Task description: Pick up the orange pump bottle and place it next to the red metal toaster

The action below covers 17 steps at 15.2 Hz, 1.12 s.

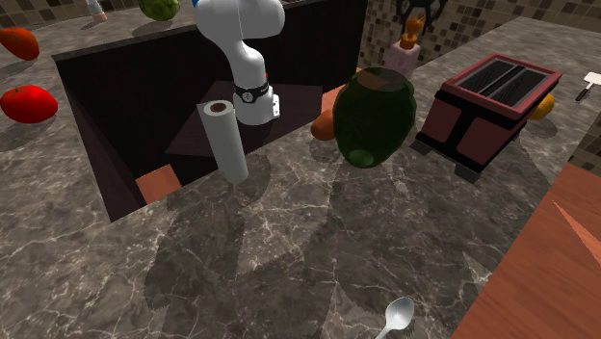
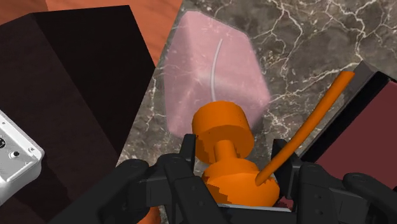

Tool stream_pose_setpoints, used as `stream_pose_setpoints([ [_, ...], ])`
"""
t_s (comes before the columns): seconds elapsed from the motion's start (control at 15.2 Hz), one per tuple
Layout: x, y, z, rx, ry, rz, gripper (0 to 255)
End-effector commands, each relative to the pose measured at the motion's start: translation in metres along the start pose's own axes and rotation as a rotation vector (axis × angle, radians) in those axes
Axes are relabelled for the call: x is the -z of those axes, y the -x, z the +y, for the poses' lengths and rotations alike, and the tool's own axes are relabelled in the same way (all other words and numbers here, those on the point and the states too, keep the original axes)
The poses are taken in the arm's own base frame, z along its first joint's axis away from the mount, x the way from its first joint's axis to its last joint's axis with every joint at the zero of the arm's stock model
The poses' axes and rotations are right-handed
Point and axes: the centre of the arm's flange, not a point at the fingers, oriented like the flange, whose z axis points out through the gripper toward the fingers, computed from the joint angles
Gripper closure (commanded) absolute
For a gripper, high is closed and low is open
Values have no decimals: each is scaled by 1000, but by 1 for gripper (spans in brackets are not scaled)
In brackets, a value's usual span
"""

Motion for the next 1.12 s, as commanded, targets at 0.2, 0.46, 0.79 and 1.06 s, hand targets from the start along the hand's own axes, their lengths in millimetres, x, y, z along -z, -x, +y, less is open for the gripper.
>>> stream_pose_setpoints([
  [0.2,-27,5,1,0,0,0,255],
  [0.46,-34,6,2,0,0,0,255],
  [0.79,-34,6,2,0,0,0,255],
  [1.06,-34,6,2,0,0,0,0],
])
